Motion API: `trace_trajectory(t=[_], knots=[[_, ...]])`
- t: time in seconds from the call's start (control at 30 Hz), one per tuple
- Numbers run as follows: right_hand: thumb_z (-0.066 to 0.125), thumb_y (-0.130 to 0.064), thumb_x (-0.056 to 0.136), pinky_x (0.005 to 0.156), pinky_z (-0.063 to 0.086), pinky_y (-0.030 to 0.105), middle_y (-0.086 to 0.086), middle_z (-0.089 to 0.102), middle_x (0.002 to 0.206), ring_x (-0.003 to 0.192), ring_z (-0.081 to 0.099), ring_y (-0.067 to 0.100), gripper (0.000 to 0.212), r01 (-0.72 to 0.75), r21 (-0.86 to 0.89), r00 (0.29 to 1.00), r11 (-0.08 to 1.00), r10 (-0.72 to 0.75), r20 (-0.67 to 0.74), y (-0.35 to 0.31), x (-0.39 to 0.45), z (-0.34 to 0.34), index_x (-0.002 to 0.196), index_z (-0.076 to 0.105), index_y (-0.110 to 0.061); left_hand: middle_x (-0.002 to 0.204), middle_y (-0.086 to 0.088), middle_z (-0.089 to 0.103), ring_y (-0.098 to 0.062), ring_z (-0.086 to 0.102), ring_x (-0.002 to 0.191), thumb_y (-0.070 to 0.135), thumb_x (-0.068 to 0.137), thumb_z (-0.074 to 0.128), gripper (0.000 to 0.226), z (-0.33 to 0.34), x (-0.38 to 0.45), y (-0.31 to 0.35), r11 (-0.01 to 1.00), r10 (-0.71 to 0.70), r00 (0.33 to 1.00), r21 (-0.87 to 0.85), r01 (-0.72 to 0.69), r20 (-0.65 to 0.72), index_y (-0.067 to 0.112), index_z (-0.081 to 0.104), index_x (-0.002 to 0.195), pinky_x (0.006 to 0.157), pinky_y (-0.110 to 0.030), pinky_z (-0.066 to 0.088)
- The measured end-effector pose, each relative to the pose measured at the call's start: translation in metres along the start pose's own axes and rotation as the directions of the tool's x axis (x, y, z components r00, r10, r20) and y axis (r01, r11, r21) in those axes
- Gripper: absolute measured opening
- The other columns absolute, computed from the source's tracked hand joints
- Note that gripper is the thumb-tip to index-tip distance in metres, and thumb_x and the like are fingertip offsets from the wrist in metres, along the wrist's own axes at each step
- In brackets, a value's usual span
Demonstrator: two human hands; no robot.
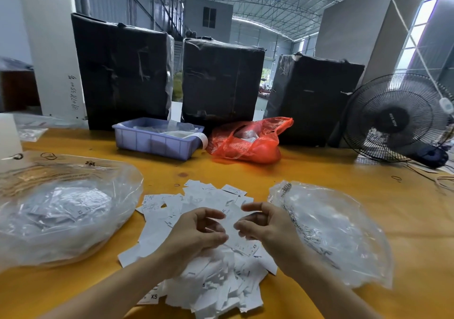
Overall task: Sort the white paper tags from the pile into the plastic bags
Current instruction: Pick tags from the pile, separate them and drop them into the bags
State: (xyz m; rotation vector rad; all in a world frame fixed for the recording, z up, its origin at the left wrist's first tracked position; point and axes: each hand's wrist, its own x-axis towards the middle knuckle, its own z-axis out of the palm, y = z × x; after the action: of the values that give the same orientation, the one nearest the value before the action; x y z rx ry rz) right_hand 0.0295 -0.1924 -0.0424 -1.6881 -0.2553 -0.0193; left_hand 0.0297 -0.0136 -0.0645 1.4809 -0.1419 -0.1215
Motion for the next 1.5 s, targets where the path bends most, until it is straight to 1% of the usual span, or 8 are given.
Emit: trace_trajectory(t=[0.13, 0.37, 0.47, 0.57, 0.8, 1.23, 1.37, 1.5], knots=[[0.072, 0.0, 0.078, 0.059, 0.049, 0.018, 0.005, 0.071, 0.067, 0.059, 0.064, 0.012, 0.029, 0.074, -0.088, 0.994, 0.993, -0.067, 0.082, 0.001, -0.003, 0.006, 0.102, 0.059, -0.01, 0.083, -0.013, 0.07, -0.017, 0.067, 0.072, 0.021, 0.051, 0.086, 0.056, 0.002, -0.002, 0.006, 0.995, 0.022, 0.994, 0.093, -0.032, 0.104, 0.012, 0.067, 0.103, 0.063, -0.02, 0.051], [0.06, -0.006, 0.09, 0.059, 0.053, 0.025, 0.012, 0.072, 0.072, 0.062, 0.066, 0.019, 0.008, 0.062, 0.054, 0.998, 0.997, -0.061, -0.011, 0.0, 0.001, 0.005, 0.098, 0.061, -0.005, 0.067, -0.007, 0.066, -0.01, 0.059, 0.058, 0.016, 0.066, 0.079, 0.012, -0.001, -0.002, 0.009, 0.994, 0.021, 0.998, 0.103, -0.027, 0.055, 0.01, 0.075, 0.076, 0.056, -0.018, 0.049], [0.057, -0.006, 0.092, 0.061, 0.052, 0.022, 0.008, 0.071, 0.078, 0.07, 0.066, 0.019, 0.006, 0.108, -0.243, 0.985, 0.964, -0.136, -0.102, 0.007, 0.005, -0.002, 0.094, 0.062, -0.008, 0.065, -0.007, 0.067, -0.012, 0.062, 0.057, 0.021, 0.06, 0.078, 0.018, -0.002, -0.001, 0.011, 1.0, -0.011, 1.0, -0.007, 0.011, -0.015, 0.007, 0.073, 0.071, 0.057, -0.02, 0.052], [0.061, -0.017, 0.092, 0.076, 0.052, 0.025, 0.004, 0.067, 0.093, 0.084, 0.062, 0.016, 0.019, 0.146, -0.683, 0.977, 0.715, -0.213, -0.015, 0.017, 0.008, -0.01, 0.107, 0.064, -0.008, 0.065, -0.008, 0.068, -0.011, 0.066, 0.059, 0.021, 0.058, 0.077, 0.022, -0.004, 0.001, 0.011, 0.999, -0.021, 0.996, -0.043, 0.017, -0.089, 0.004, 0.072, 0.07, 0.056, -0.018, 0.053], [0.074, -0.044, 0.075, 0.079, 0.039, 0.017, 0.003, 0.062, 0.112, 0.097, 0.051, 0.011, 0.06, 0.152, -0.805, 0.988, 0.574, -0.102, 0.113, 0.021, 0.01, 0.003, 0.123, 0.059, -0.011, 0.066, -0.012, 0.069, -0.015, 0.066, 0.061, 0.01, 0.052, 0.079, 0.017, -0.007, 0.006, 0.01, 0.99, -0.035, 0.989, -0.142, 0.015, -0.142, 0.004, 0.067, 0.061, 0.059, -0.019, 0.055], [0.072, -0.015, 0.082, 0.058, 0.045, 0.02, 0.002, 0.065, 0.068, 0.062, 0.056, 0.007, 0.008, 0.107, -0.442, 0.991, 0.891, -0.13, -0.023, 0.016, 0.006, 0.001, 0.076, 0.067, -0.013, 0.052, -0.006, 0.058, -0.01, 0.04, 0.041, 0.022, 0.049, 0.083, 0.02, -0.007, 0.002, 0.014, 0.99, -0.04, 0.996, -0.138, 0.028, -0.083, 0.016, 0.064, 0.048, 0.045, -0.022, 0.029], [0.064, -0.005, 0.088, 0.05, 0.048, 0.022, 0.006, 0.065, 0.062, 0.055, 0.063, 0.014, 0.019, 0.078, -0.123, 0.992, 0.989, -0.09, -0.092, 0.009, 0.004, 0.0, 0.1, 0.063, -0.019, 0.062, -0.009, 0.068, -0.011, 0.053, 0.043, 0.015, 0.058, 0.077, 0.026, -0.006, 0.002, 0.016, 0.976, -0.025, 0.999, -0.218, 0.016, -0.039, 0.003, 0.065, 0.077, 0.042, -0.018, 0.04], [0.061, -0.006, 0.088, 0.055, 0.052, 0.024, 0.005, 0.069, 0.076, 0.063, 0.065, 0.012, 0.013, 0.028, -0.145, 0.998, 0.989, -0.019, 0.062, 0.001, -0.001, 0.007, 0.085, 0.071, -0.014, 0.085, -0.016, 0.074, -0.021, 0.071, 0.067, -0.009, 0.074, 0.063, 0.037, -0.001, 0.002, 0.019, 0.909, -0.03, 0.998, -0.416, 0.006, -0.05, 0.003, 0.049, 0.106, 0.059, -0.023, 0.057]])
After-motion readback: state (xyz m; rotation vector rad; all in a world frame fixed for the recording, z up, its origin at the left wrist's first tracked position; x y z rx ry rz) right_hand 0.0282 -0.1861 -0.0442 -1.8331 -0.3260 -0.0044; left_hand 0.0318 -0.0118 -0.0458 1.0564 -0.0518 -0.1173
